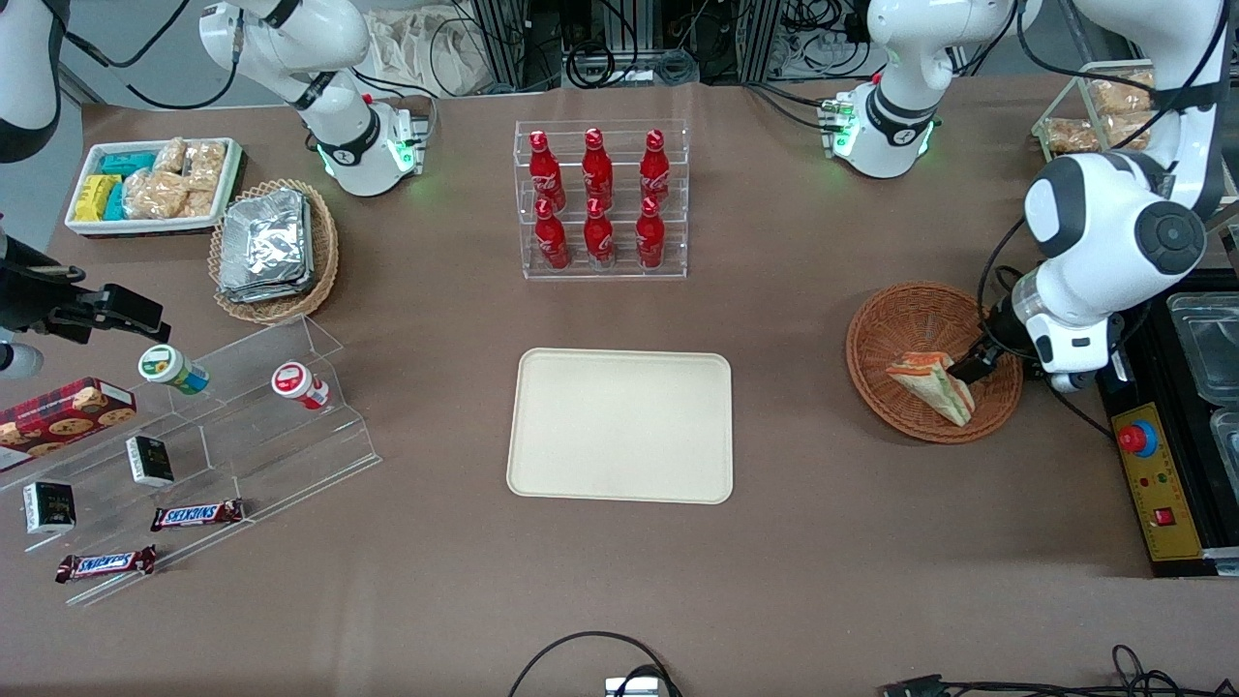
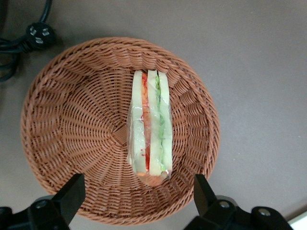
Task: Place sandwich from basket to tray
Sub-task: 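Lower the open left gripper around the wrapped sandwich in the basket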
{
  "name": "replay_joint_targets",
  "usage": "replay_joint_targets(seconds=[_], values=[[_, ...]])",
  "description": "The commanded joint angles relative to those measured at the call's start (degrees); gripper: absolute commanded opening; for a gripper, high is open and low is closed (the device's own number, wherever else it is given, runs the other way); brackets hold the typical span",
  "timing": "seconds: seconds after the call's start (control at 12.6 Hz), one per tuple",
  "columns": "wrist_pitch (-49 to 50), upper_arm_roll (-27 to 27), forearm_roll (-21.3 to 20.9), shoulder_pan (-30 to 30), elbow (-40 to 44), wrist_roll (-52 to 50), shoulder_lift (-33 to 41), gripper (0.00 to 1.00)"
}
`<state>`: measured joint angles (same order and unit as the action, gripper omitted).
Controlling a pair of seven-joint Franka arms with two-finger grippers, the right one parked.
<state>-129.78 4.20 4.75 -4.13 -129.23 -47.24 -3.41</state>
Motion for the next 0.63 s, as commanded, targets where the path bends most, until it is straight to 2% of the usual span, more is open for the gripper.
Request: replay_joint_targets(seconds=[0.0, 0.55], values=[[-6.1, 0.2, 0.8, -0.4, -4.2, -1.0, -1.2, 1.00], [-18.5, 0.4, 1.8, -0.2, -11.0, -1.0, -4.5, 1.00]])
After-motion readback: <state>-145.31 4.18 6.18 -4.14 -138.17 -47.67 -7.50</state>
